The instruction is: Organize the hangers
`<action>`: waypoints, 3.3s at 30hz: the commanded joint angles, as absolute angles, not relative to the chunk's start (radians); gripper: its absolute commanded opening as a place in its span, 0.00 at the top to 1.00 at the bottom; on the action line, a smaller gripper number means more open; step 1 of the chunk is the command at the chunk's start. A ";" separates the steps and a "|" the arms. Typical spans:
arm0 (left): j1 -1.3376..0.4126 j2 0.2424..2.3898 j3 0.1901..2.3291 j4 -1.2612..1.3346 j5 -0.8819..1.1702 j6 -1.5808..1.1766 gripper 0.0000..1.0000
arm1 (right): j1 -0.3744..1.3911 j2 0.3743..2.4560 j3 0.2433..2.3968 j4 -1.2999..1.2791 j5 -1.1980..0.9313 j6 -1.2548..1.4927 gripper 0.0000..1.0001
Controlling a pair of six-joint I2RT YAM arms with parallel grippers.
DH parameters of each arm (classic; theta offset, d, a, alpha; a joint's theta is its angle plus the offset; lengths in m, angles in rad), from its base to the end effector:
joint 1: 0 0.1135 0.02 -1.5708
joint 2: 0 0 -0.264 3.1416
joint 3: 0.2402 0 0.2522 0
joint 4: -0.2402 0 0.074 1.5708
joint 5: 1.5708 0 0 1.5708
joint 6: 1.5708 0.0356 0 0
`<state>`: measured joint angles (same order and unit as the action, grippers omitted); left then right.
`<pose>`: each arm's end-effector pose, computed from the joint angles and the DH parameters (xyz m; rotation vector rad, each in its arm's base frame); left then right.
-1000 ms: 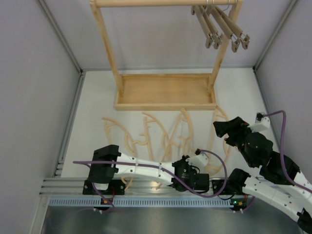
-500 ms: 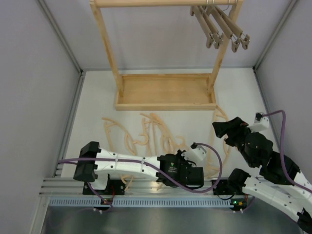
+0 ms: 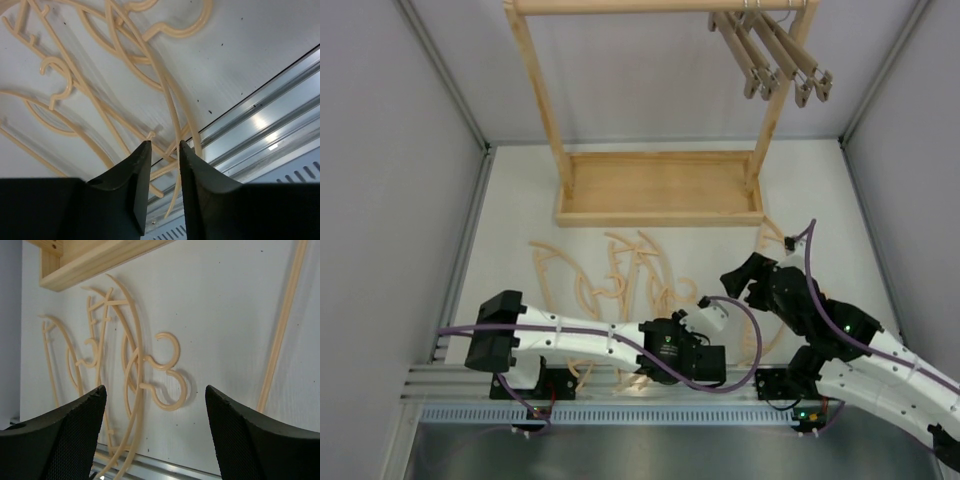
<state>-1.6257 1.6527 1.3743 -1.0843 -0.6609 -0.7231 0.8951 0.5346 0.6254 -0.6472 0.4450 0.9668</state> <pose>0.0045 -0.3154 0.2671 0.9912 2.2465 0.0886 0.0879 0.0852 0.2739 0.3423 2.1089 0.6586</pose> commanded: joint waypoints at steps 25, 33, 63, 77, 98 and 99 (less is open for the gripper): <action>-1.506 1.635 1.048 -0.784 -0.397 -0.724 0.55 | 0.907 0.471 0.617 -0.538 0.429 0.965 0.23; -1.470 1.640 1.003 -0.733 -0.368 -0.710 0.67 | 0.907 0.456 0.603 -0.541 0.431 0.966 0.22; -1.456 1.355 1.112 -0.801 -0.419 -0.715 1.00 | 0.907 0.428 0.673 -0.592 0.456 0.950 0.23; -1.171 1.149 1.213 -0.606 -0.230 -0.589 1.00 | 0.905 0.388 0.868 -0.707 0.575 0.893 0.21; -0.680 1.595 1.986 -0.264 0.236 -0.653 1.00 | 0.905 0.456 0.950 -0.765 0.534 0.894 0.21; -0.657 1.617 2.009 -0.258 0.244 -0.666 1.00 | 0.905 0.456 0.956 -0.770 0.534 0.894 0.21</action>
<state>-0.7033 1.5604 1.9209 -0.3679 0.1532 -0.6113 0.8951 0.4400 0.9028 -0.7364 0.5476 0.9005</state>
